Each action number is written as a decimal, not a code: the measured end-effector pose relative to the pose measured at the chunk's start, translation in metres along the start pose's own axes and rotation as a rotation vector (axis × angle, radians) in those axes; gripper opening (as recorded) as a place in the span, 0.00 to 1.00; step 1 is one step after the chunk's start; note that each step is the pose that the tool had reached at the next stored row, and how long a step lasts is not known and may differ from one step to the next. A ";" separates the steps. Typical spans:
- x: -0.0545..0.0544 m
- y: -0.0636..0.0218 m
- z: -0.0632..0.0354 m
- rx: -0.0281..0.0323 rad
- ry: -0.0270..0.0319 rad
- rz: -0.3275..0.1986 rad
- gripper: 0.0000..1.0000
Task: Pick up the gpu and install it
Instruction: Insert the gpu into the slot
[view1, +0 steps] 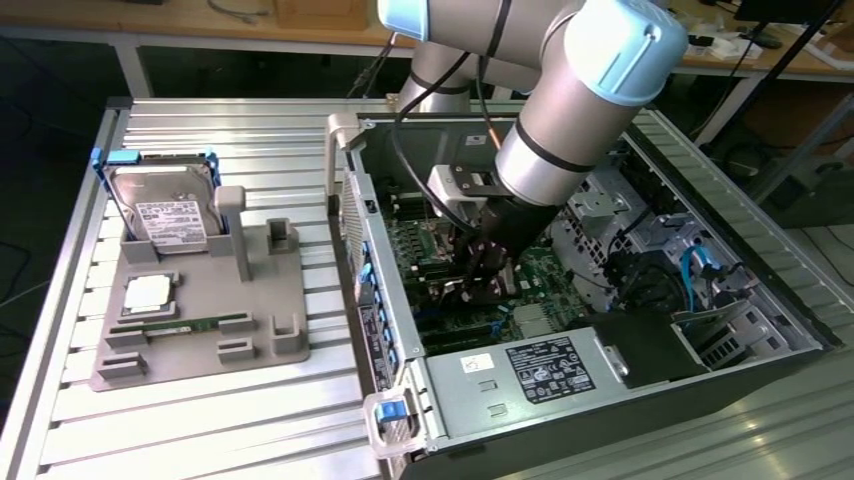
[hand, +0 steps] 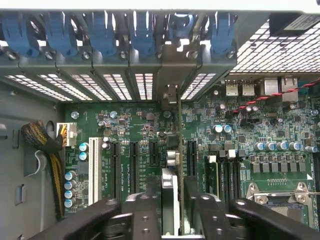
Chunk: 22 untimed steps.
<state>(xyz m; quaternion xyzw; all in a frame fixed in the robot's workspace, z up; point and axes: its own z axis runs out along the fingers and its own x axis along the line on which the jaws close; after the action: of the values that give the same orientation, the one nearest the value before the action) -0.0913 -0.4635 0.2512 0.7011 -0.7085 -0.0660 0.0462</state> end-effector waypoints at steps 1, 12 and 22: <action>0.000 0.0000 0.0000 0.0000 -0.0001 0.000 0.40; 0.000 0.0000 0.0000 0.0001 -0.0001 0.000 0.40; 0.000 0.0001 -0.0007 -0.0001 0.0004 0.000 0.40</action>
<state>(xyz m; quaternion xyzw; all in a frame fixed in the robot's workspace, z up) -0.0913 -0.4635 0.2518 0.7011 -0.7085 -0.0658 0.0463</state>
